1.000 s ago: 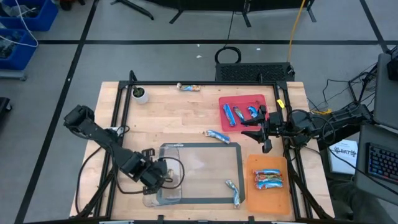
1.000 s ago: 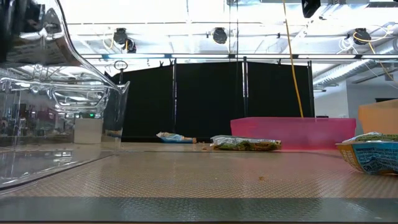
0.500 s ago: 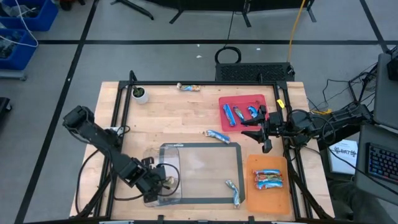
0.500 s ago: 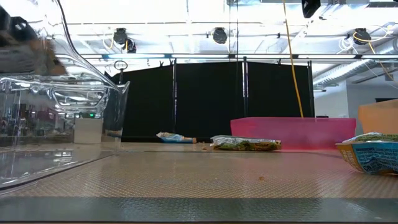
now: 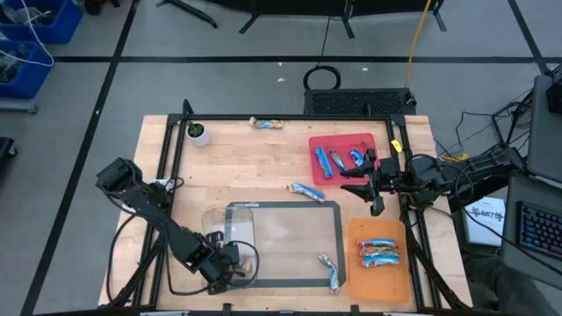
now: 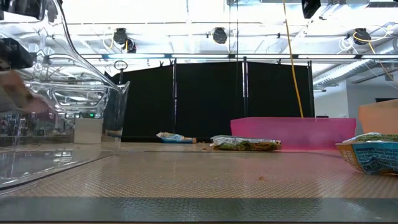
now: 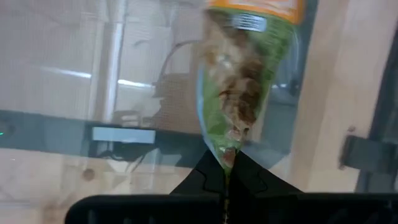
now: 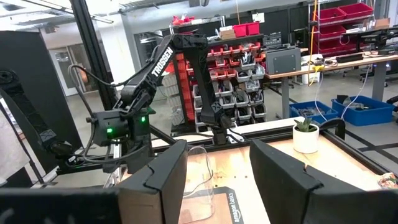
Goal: Pick and place Granola Bars by type
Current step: Put the yellow granola bar into the transparent bin
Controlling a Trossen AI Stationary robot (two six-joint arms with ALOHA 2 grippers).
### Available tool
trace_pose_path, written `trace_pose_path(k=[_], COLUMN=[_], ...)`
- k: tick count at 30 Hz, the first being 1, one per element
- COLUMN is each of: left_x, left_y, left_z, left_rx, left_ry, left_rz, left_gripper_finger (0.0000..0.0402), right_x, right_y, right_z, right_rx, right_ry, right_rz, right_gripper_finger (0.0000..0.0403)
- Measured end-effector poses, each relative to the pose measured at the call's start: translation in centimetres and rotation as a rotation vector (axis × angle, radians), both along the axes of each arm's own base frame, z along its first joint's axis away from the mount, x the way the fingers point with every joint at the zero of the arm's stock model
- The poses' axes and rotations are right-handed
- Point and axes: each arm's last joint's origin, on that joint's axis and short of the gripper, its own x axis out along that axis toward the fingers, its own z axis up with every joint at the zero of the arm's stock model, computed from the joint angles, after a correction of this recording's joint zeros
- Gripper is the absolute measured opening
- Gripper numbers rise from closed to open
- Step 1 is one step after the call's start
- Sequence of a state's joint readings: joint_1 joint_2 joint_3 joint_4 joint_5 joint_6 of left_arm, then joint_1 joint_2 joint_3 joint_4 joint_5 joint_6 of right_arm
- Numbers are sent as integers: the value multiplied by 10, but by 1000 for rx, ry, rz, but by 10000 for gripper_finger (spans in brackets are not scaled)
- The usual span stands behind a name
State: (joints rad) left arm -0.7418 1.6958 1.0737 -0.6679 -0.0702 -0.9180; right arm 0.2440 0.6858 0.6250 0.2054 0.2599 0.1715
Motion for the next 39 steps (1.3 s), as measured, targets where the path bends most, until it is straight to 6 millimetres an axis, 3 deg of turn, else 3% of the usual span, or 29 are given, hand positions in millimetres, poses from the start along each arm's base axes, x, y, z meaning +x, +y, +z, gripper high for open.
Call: trace_pose_path(k=[39], left_x=[0], left_y=[6], left_z=[-26], left_rx=[-142], left_ry=[-36], left_rz=[-24], left_gripper_finger=[2], right_x=[0], right_y=[0], right_z=[1], right_rx=[28], right_ry=[-8], right_rz=[2], right_gripper_finger=[167])
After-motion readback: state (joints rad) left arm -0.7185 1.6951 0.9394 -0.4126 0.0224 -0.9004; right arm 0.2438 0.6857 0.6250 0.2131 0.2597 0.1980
